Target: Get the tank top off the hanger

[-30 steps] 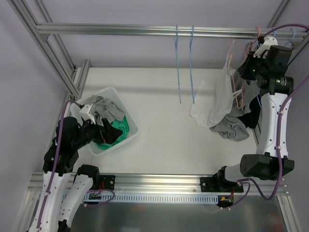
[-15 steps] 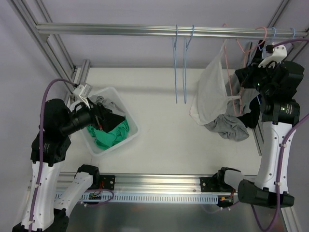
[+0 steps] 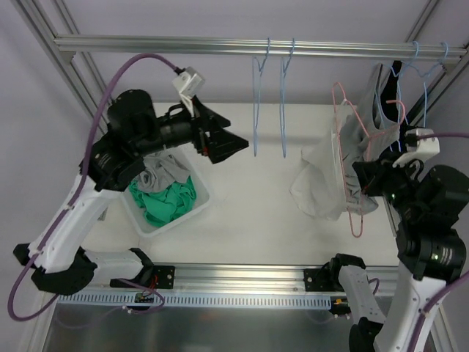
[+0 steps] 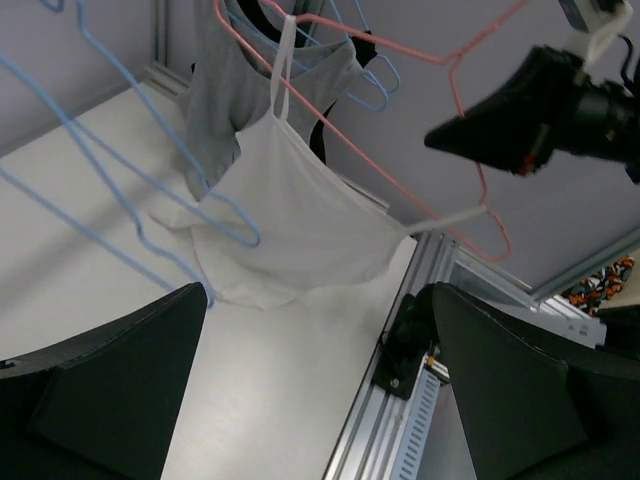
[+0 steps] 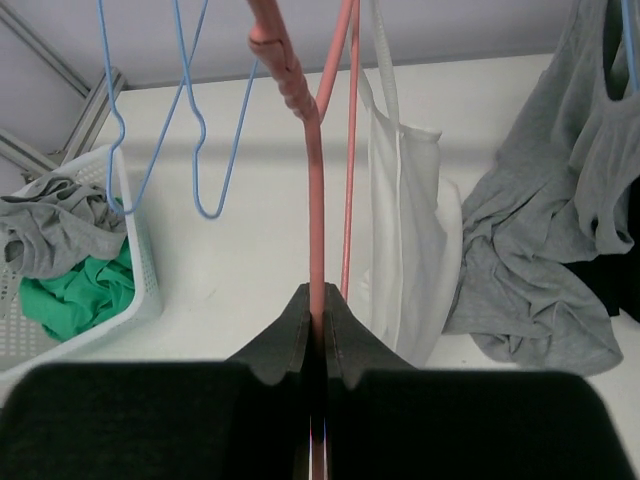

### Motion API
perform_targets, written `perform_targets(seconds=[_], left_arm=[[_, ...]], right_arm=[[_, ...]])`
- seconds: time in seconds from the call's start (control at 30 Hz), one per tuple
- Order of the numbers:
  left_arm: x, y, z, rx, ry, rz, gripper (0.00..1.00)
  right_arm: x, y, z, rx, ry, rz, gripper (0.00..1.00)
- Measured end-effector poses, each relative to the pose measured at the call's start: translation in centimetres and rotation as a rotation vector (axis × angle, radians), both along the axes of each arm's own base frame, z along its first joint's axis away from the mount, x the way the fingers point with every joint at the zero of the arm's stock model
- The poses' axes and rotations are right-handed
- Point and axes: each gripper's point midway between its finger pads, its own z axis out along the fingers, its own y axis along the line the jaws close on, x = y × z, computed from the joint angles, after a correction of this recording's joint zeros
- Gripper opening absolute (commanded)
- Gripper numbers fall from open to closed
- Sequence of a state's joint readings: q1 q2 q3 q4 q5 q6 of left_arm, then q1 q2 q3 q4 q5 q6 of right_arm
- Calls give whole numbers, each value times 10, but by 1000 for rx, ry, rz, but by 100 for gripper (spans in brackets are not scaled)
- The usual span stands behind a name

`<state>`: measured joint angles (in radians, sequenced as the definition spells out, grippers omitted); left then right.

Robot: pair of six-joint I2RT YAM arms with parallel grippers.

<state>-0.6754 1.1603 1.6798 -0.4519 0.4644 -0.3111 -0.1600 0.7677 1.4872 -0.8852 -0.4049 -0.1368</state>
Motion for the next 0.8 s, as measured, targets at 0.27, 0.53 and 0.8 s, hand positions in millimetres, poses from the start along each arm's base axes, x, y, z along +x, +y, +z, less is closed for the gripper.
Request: perform_targets(seconds=[0.27,0.53,0.8], left_arm=[[27,-118,-8,95,-158,-63,89],[45,-182,-21,139,-241,-101,61],[39,-199,-15,122,-295,-134,47]], right_arm=[[-84,21,-3,31,-58,49,0],[-115,27,1,33,-43,113,0],[-123,27,-6,26,-5,147,0]])
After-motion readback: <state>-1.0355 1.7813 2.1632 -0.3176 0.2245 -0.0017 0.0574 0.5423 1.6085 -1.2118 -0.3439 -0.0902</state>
